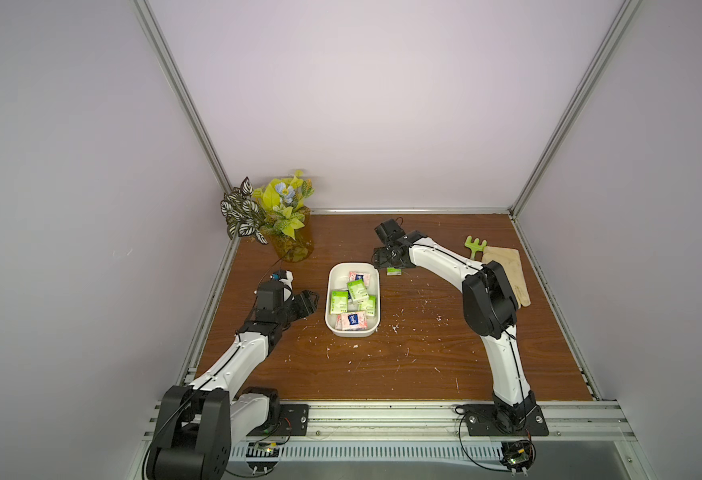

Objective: Take the pocket tissues out of the storage box
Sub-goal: Place the pocket tissues at the center of the board, then pick up the pocket tissues from the storage box.

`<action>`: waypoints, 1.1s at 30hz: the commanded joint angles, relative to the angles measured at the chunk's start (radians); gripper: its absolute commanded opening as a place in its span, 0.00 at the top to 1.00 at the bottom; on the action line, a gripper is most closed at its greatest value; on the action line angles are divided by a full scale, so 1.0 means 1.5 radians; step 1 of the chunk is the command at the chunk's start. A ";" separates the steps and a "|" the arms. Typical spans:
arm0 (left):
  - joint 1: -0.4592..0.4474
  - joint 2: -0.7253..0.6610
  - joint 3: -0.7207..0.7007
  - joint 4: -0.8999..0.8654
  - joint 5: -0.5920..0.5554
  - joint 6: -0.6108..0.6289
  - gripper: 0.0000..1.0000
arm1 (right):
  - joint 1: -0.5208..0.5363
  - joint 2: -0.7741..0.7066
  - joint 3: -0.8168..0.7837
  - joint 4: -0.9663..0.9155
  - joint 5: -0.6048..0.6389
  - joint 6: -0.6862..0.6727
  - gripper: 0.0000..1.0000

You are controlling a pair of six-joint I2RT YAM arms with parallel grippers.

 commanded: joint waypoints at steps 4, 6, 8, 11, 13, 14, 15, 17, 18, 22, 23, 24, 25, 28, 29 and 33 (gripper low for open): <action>-0.016 0.043 0.024 0.057 0.111 -0.026 0.37 | 0.065 -0.098 0.009 -0.028 0.004 -0.010 0.07; -0.037 0.055 0.033 0.054 0.110 -0.025 0.39 | 0.082 -0.108 0.011 -0.036 -0.009 -0.009 0.07; -0.054 0.064 0.037 0.053 0.108 -0.025 0.41 | 0.098 -0.115 0.014 -0.045 -0.027 -0.005 0.07; -0.061 0.071 0.034 0.060 0.105 -0.033 0.47 | 0.123 -0.117 0.013 -0.056 -0.045 -0.003 0.08; -0.061 0.073 0.031 0.060 0.097 -0.033 0.50 | 0.138 -0.114 0.013 -0.063 -0.053 -0.005 0.08; -0.061 0.074 0.032 0.057 0.096 -0.031 0.51 | 0.143 -0.111 0.013 -0.066 -0.057 -0.005 0.08; -0.060 0.076 0.033 0.054 0.095 -0.029 0.53 | 0.147 -0.106 0.012 -0.070 -0.063 -0.006 0.08; -0.061 0.082 0.036 0.051 0.099 -0.025 0.56 | 0.155 -0.097 0.012 -0.077 -0.068 -0.008 0.10; -0.061 0.084 0.035 0.049 0.100 -0.023 0.57 | 0.160 -0.092 0.011 -0.080 -0.070 -0.011 0.11; -0.061 0.092 0.033 0.048 0.102 -0.021 0.64 | 0.167 -0.072 0.008 -0.086 -0.073 -0.011 0.13; -0.061 0.094 0.033 0.048 0.101 -0.021 0.65 | 0.168 -0.070 0.006 -0.086 -0.073 -0.010 0.14; -0.061 0.096 0.033 0.047 0.101 -0.021 0.66 | 0.168 -0.065 0.005 -0.084 -0.075 -0.010 0.15; -0.061 0.097 0.033 0.047 0.100 -0.020 0.68 | 0.169 -0.059 0.004 -0.082 -0.078 -0.009 0.15; -0.061 0.097 0.032 0.044 0.096 -0.018 0.71 | 0.170 -0.046 0.001 -0.076 -0.082 -0.009 0.20; -0.061 0.096 0.032 0.043 0.095 -0.017 0.71 | 0.169 -0.042 0.000 -0.076 -0.082 -0.009 0.22; -0.061 0.094 0.031 0.037 0.088 -0.013 0.73 | 0.170 -0.030 -0.011 -0.069 -0.078 -0.008 0.25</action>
